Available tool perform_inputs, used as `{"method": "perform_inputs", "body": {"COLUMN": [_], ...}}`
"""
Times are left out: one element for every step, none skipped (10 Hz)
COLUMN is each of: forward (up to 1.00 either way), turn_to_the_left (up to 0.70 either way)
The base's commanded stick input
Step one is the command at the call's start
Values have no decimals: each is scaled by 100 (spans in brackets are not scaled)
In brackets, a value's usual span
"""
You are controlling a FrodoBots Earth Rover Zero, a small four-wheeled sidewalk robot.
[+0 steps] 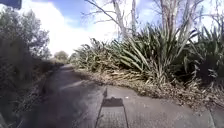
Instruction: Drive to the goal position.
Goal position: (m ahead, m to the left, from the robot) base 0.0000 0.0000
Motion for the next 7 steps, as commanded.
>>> {"method": "perform_inputs", "body": {"forward": [0, 0, 0, 0, 0, 0, 0], "turn_to_the_left": [67, 51, 35, 18, 2, 0, 0]}}
